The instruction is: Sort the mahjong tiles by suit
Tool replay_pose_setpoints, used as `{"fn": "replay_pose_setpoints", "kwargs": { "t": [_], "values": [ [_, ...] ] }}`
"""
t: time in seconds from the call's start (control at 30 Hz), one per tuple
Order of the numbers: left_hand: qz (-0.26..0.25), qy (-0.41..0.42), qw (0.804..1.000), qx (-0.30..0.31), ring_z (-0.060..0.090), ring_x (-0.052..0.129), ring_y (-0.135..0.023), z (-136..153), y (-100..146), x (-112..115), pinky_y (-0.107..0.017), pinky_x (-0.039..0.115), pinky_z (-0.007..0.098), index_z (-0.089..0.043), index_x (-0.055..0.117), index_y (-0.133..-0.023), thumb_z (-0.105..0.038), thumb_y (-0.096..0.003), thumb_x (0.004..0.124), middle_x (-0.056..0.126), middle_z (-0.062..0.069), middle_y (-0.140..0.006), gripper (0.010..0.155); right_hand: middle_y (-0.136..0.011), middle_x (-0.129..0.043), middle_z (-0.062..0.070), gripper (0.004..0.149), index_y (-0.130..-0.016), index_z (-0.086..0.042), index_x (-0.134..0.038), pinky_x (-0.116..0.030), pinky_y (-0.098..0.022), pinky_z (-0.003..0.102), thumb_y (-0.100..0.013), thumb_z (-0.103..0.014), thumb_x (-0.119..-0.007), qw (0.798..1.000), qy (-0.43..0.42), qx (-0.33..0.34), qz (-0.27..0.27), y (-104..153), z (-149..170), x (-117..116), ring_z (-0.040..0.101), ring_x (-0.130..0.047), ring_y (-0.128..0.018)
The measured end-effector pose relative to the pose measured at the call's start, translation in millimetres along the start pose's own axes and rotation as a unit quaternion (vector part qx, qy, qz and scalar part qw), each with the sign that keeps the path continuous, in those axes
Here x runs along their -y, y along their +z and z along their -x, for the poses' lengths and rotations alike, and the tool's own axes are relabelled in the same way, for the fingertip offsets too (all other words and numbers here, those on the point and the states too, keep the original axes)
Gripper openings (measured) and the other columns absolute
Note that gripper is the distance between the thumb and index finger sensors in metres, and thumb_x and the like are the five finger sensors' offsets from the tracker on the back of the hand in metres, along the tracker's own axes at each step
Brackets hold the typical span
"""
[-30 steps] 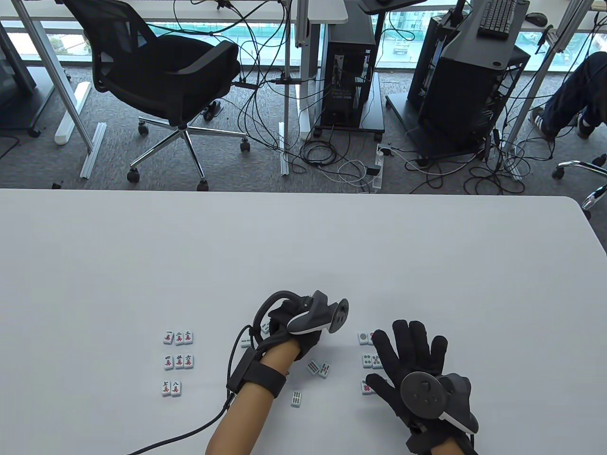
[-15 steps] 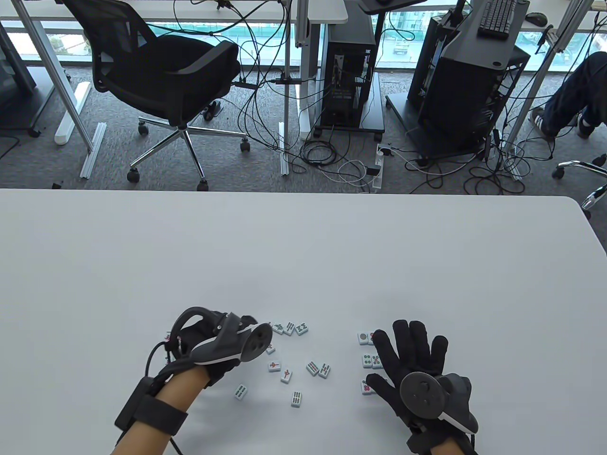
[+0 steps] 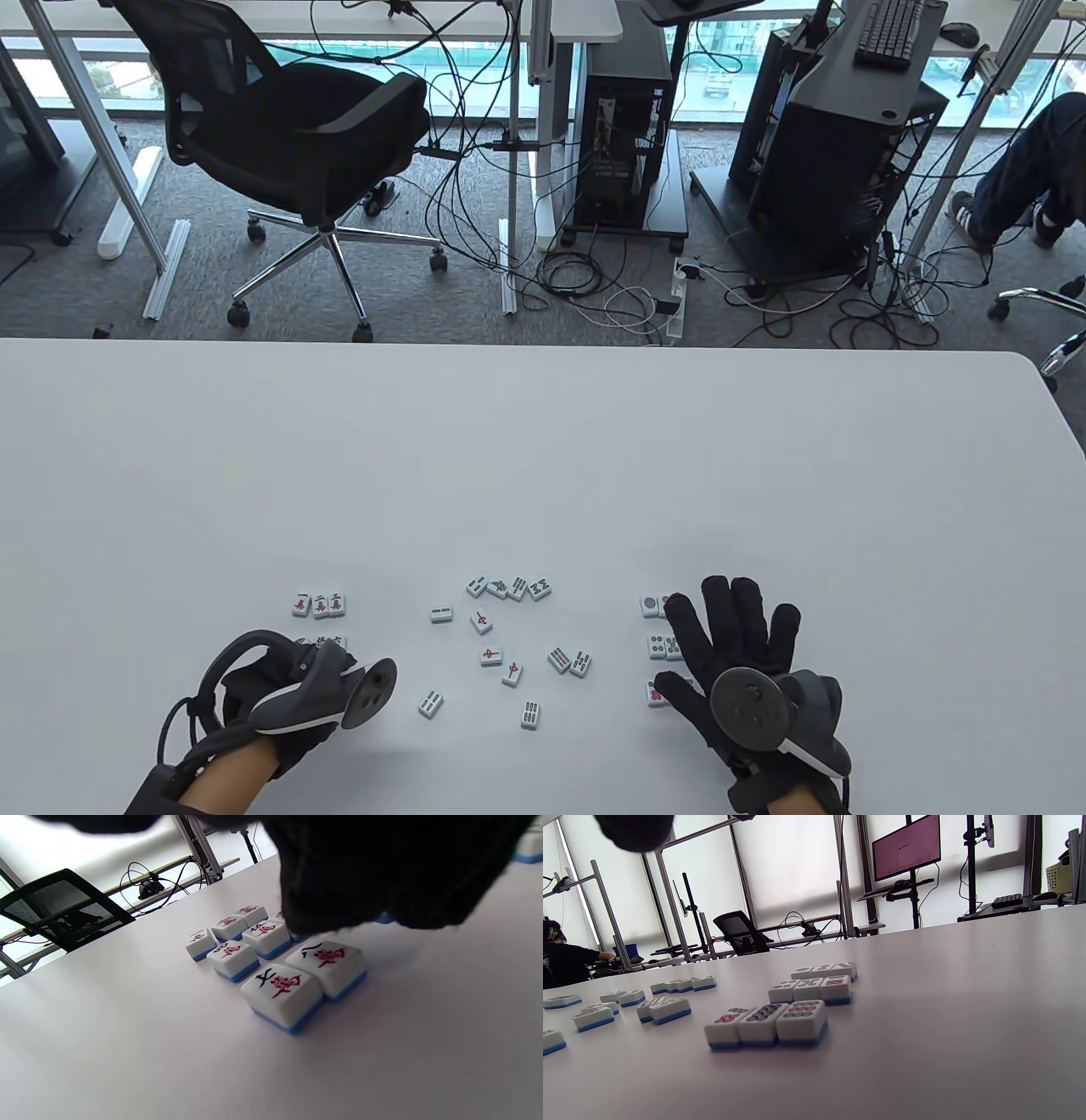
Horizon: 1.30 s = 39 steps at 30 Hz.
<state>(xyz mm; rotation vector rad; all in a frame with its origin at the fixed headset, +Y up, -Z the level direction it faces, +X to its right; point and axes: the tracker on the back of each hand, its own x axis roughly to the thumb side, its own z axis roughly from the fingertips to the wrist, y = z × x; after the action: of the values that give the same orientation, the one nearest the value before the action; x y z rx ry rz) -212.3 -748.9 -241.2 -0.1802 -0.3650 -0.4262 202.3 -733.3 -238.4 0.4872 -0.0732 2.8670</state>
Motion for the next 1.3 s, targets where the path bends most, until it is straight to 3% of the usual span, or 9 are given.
{"fn": "replay_pose_setpoints", "kwargs": {
  "t": [0.47,0.73,1.07,1.3],
  "values": [
    [0.020,-0.026,0.999,-0.016,0.004,0.091,-0.003,0,2,13,-0.017,0.086,0.033,-0.021,0.086,-0.081,-0.053,-0.0278,0.089,0.102,-0.015,-0.033,0.062,-0.118,-0.004,0.010,0.076,-0.111,-0.035,-0.019,-0.004,-0.069,0.069,-0.052,-0.061,-0.058,1.000,0.002,0.000,-0.002,0,-1,0,0.037,0.005,-0.103],
    [-0.026,-0.005,1.000,-0.001,0.005,0.093,-0.004,-10,-6,-24,-0.018,0.086,0.033,-0.023,0.087,-0.079,-0.054,-0.0285,0.088,0.102,-0.014,-0.035,0.060,-0.118,-0.004,0.008,0.075,-0.111,-0.035,-0.019,-0.002,-0.069,0.069,-0.052,-0.061,-0.058,1.000,-0.002,0.000,-0.002,-1,0,-1,0.037,0.005,-0.103],
    [-0.108,0.007,0.994,0.031,0.005,0.092,-0.004,-52,-79,-83,-0.018,0.086,0.033,-0.025,0.087,-0.080,-0.051,-0.0313,0.086,0.102,-0.015,-0.034,0.056,-0.118,-0.004,0.010,0.076,-0.112,-0.035,-0.019,-0.002,-0.070,0.069,-0.052,-0.061,-0.058,1.000,-0.006,0.005,-0.001,-1,-1,-1,0.037,0.005,-0.103],
    [-0.090,-0.011,0.996,0.025,0.005,0.092,-0.004,-77,-126,-87,-0.018,0.086,0.033,-0.028,0.086,-0.082,-0.049,-0.0326,0.086,0.102,-0.014,-0.035,0.053,-0.118,-0.004,0.008,0.075,-0.112,-0.035,-0.020,-0.002,-0.070,0.069,-0.052,-0.061,-0.058,1.000,-0.015,0.007,0.000,-1,0,-1,0.037,0.005,-0.103]
  ]
}}
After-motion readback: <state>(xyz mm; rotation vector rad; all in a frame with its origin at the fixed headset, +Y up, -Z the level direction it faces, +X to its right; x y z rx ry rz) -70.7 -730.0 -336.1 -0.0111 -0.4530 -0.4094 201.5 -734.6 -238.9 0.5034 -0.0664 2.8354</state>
